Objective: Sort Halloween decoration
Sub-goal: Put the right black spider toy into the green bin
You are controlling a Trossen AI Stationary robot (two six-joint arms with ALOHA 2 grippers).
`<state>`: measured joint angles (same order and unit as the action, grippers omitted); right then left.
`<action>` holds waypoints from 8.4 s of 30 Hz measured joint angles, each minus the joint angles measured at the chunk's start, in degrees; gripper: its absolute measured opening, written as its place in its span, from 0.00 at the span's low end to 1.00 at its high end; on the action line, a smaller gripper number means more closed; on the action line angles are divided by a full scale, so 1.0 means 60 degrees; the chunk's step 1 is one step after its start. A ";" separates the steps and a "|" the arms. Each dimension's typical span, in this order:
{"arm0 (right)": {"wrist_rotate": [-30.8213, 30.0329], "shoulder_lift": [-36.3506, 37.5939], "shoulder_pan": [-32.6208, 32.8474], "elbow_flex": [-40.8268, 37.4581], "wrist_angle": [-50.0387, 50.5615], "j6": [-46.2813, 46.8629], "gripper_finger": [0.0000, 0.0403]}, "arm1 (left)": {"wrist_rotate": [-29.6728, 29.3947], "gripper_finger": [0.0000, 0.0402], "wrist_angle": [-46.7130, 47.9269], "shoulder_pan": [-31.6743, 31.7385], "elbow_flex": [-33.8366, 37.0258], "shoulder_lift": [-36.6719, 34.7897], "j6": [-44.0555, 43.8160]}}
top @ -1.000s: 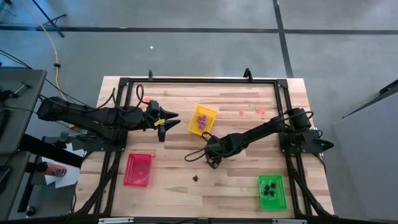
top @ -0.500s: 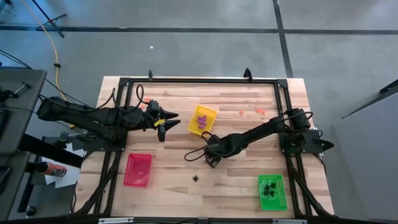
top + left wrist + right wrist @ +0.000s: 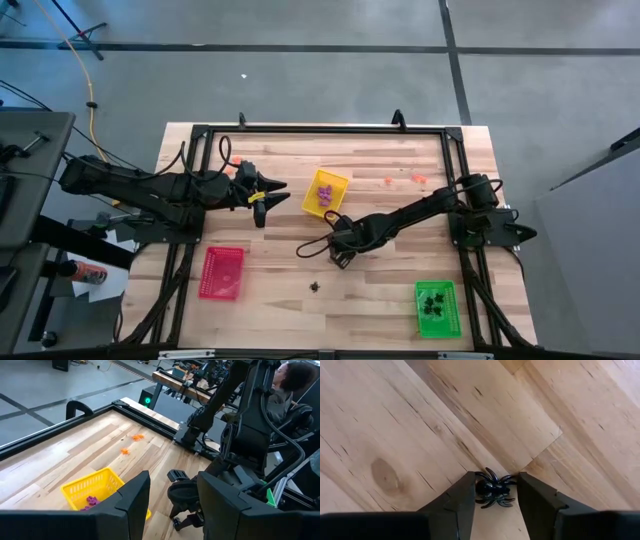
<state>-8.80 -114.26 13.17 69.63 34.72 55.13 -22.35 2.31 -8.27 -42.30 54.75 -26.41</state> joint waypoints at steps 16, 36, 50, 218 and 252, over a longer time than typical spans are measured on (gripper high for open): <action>-0.0137 -0.0102 0.0011 0.0847 0.0675 -0.1215 0.28 | -0.0120 0.39 0.0002 0.0000 0.0000 0.0001 0.0004; -0.0628 0.0432 0.0000 0.1009 0.0659 -0.1930 0.28 | -0.0142 0.39 0.0004 0.0000 0.0000 -0.0001 0.0007; 0.0866 0.1115 0.0018 0.1024 0.0682 -0.5148 0.29 | -0.0142 0.39 0.0004 0.0000 0.0000 -0.0002 0.0007; -0.0486 0.3262 0.0005 0.0296 -0.0087 -0.5139 0.00 | -0.0131 0.39 0.0558 -0.0004 0.0000 -0.0002 0.0696; -0.0237 0.7049 -0.1634 -0.3510 -0.8977 -0.6012 0.00 | 0.2215 0.39 -0.5747 0.0270 0.0007 0.3106 0.2922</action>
<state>-10.22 -71.97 3.37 48.56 -19.14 19.06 -9.06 -32.17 -6.66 -42.26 73.38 -8.88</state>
